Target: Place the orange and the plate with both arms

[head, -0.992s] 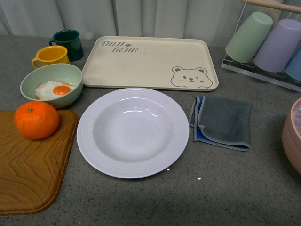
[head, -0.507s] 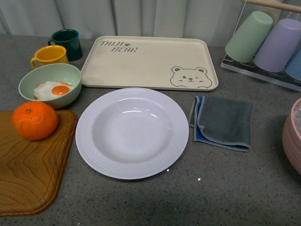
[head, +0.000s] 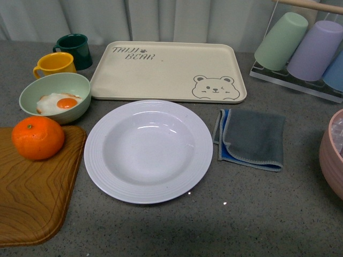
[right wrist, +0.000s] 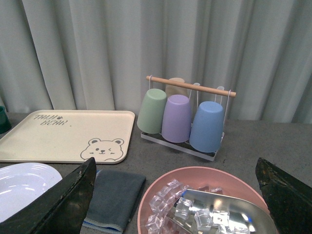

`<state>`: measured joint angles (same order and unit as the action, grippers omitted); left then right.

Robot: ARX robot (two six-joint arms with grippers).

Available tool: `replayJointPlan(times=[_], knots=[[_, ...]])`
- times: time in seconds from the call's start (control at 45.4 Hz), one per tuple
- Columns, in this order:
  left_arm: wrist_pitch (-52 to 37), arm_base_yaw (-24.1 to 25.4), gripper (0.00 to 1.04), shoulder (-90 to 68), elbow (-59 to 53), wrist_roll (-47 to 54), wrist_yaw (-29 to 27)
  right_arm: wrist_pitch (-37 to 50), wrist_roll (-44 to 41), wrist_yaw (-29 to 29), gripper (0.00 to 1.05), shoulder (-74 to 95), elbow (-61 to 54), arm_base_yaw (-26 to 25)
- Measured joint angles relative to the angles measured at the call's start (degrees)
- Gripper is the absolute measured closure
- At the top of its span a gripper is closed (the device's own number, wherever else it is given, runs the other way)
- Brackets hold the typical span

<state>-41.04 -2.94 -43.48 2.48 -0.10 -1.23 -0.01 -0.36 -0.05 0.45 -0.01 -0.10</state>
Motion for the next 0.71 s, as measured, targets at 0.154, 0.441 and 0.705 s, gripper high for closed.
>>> replayJointPlan(times=[0.154, 0.441, 0.705], knots=[[4.3, 2.7, 1.01, 5.8, -1.2, -0.1, 1.1, 0.0, 0.0, 0.0, 0.09, 0.0, 0.0, 0.0], [14.4, 2.8, 1.01, 16.7, -1.3, -0.1, 1.1, 0.0, 0.0, 0.0, 0.09, 0.0, 0.0, 0.0], [21.7, 2.8, 1.01, 24.4, -1.3, -0.1, 1.1, 0.0, 0.0, 0.0, 0.09, 0.0, 0.0, 0.0]])
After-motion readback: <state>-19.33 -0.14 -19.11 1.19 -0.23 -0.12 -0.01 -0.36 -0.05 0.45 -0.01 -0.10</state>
